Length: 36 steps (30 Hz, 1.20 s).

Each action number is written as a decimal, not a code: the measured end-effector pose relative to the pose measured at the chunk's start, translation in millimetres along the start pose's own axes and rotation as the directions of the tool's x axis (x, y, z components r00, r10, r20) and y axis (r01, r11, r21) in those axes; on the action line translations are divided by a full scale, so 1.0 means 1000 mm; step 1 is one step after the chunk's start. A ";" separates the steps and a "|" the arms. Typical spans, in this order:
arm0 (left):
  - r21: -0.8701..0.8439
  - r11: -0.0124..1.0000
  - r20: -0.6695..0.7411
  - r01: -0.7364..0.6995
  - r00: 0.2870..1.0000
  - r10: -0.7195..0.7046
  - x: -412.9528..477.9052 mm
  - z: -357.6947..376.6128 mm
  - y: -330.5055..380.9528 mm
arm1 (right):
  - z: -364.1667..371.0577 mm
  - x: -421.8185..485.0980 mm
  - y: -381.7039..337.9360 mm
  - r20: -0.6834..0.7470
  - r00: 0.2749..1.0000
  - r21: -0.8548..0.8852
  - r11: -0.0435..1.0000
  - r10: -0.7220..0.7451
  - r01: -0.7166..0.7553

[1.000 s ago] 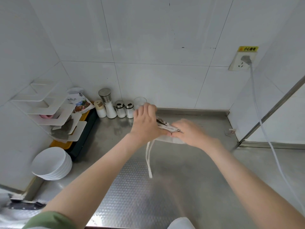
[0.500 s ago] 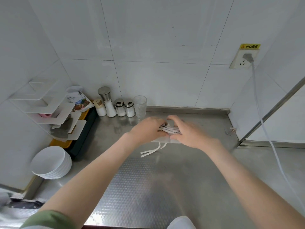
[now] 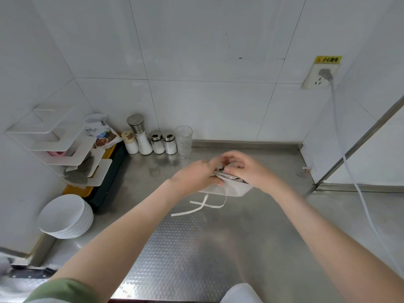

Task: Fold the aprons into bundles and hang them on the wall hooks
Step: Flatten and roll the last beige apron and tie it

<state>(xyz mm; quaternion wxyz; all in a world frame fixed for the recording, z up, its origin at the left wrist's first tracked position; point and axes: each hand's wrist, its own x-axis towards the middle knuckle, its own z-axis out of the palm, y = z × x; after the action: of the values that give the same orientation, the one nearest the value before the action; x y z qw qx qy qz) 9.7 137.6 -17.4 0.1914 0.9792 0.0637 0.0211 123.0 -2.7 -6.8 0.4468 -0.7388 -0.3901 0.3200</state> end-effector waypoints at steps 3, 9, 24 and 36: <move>0.188 0.971 -0.051 0.148 0.989 -0.140 0.004 0.000 0.001 | 0.003 0.003 0.001 -0.011 1.000 -0.011 1.000 -0.002 0.002; 0.078 0.990 0.036 0.113 0.993 -0.116 0.007 -0.001 -0.003 | 0.005 0.006 0.001 -0.008 0.999 -0.180 0.983 0.046 -0.046; -0.128 0.917 0.079 0.377 0.926 -0.370 0.009 0.006 -0.011 | -0.007 0.002 -0.011 -0.027 0.999 -0.582 0.813 -0.035 0.013; -0.805 -0.265 0.591 0.531 0.674 -0.443 0.011 -0.014 -0.005 | 0.008 0.002 0.013 -0.092 0.930 -0.846 0.520 -0.355 0.115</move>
<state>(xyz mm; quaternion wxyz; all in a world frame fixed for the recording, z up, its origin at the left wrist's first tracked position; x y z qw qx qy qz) 19.5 149.0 -6.6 0.7981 0.4368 0.4118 -0.0521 120.9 -0.9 -22.0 0.1312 -0.8350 -0.5306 -0.0626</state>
